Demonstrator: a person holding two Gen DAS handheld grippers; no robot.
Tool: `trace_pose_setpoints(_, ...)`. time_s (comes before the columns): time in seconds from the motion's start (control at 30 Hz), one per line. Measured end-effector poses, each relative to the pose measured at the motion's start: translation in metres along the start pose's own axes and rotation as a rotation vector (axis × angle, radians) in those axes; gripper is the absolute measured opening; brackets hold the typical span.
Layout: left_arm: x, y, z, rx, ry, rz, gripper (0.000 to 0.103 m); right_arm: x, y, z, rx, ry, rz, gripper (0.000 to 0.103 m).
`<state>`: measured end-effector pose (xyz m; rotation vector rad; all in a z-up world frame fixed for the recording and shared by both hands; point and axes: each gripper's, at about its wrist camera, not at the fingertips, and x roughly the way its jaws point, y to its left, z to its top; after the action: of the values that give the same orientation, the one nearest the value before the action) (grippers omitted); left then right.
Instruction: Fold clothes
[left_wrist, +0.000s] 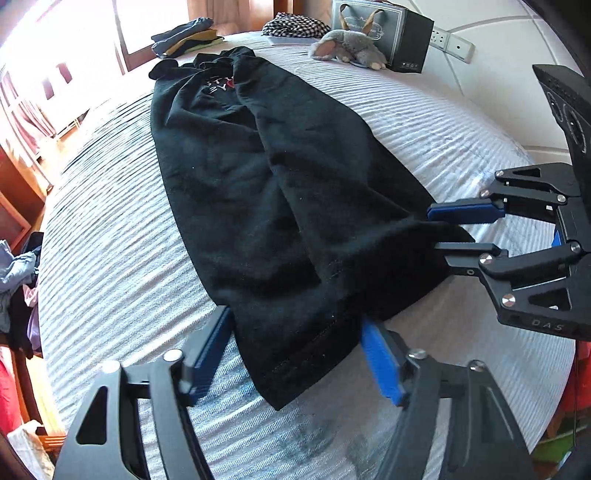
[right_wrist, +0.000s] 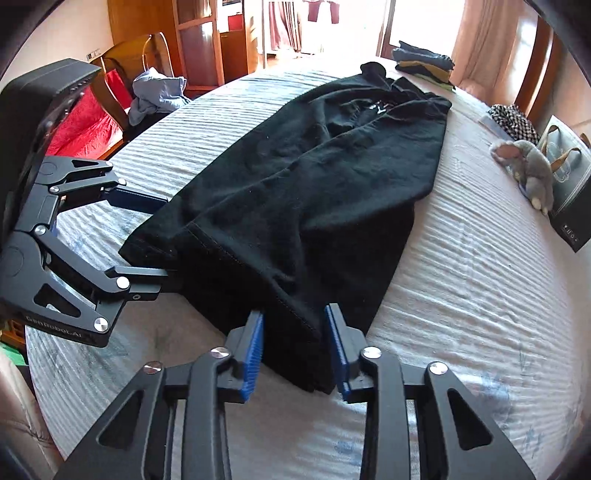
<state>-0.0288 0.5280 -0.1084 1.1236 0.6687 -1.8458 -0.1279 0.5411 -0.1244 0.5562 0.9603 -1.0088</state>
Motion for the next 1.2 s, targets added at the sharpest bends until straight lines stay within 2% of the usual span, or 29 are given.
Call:
trace_pose_setpoints(0.03, 0.000, 0.000, 0.001, -0.012, -0.009, 0.005, 0.056, 0.003, -0.001, 0.001, -0.002, 0.000, 0.006, 0.022)
trace_pose_setpoints(0.1, -0.004, 0.001, 0.002, -0.030, -0.007, 0.012, 0.026, -0.002, -0.002, 0.001, -0.010, 0.006, -0.005, 0.016)
trace_pose_setpoints(0.13, -0.009, 0.004, 0.001, -0.039, -0.010, 0.022, 0.020, -0.004, -0.002, 0.000, -0.014, 0.009, -0.010, 0.007)
trace_pose_setpoints(0.17, -0.014, 0.007, 0.001, -0.048, -0.013, 0.033, 0.011, -0.011, -0.006, -0.004, -0.015, 0.014, -0.035, 0.005)
trace_pose_setpoints(0.27, -0.028, 0.023, -0.009, -0.080, -0.012, 0.068, 0.008, -0.024, -0.023, -0.021, 0.017, 0.050, -0.062, 0.005)
trace_pose_setpoints(0.37, -0.019, 0.032, -0.020, -0.089, 0.045, 0.089, 0.008, -0.020, -0.033, -0.035, 0.023, 0.117, -0.060, 0.005)
trace_pose_setpoints(0.43, -0.018, 0.034, -0.025, -0.108, 0.050, 0.060, 0.009, -0.027, -0.033, -0.036, 0.035, 0.097, -0.016, 0.007)
trace_pose_setpoints(0.47, -0.022, 0.033, -0.025, -0.108, 0.047, 0.046, 0.014, -0.031, -0.033, -0.037, 0.041, 0.087, 0.006, 0.009)
trace_pose_setpoints(0.5, -0.027, 0.033, -0.025, -0.106, 0.044, 0.033, 0.031, -0.039, -0.033, -0.037, 0.050, 0.067, 0.026, 0.009)
trace_pose_setpoints(0.57, -0.046, 0.032, -0.021, -0.116, -0.013, -0.018, 0.053, -0.050, -0.035, -0.032, 0.077, 0.020, 0.049, 0.015)
trace_pose_setpoints(0.6, -0.053, 0.032, -0.016, -0.115, -0.042, -0.020, 0.056, -0.055, -0.037, -0.028, 0.094, -0.007, 0.052, 0.016)
trace_pose_setpoints(0.67, -0.069, 0.031, -0.006, -0.114, -0.100, -0.023, 0.057, -0.063, -0.041, -0.019, 0.127, -0.061, 0.056, 0.016)
trace_pose_setpoints(0.73, -0.067, 0.031, 0.005, -0.114, -0.125, 0.008, 0.057, -0.071, -0.045, -0.010, 0.161, -0.116, 0.061, 0.016)
trace_pose_setpoints(0.83, -0.051, 0.030, 0.013, -0.121, -0.110, 0.019, 0.057, -0.052, -0.051, 0.008, 0.194, -0.121, 0.050, 0.016)
trace_pose_setpoints(0.9, -0.041, 0.029, 0.017, -0.130, -0.097, 0.012, 0.057, -0.039, -0.053, 0.013, 0.215, -0.092, 0.068, 0.016)
trace_pose_setpoints(1.03, -0.035, 0.011, 0.024, -0.123, -0.088, -0.107, 0.057, -0.034, -0.055, 0.001, 0.228, -0.051, 0.051, 0.016)
trace_pose_setpoints(1.2, -0.012, -0.021, 0.039, -0.084, -0.060, -0.163, 0.057, -0.045, -0.068, -0.029, 0.273, -0.011, 0.025, 0.018)
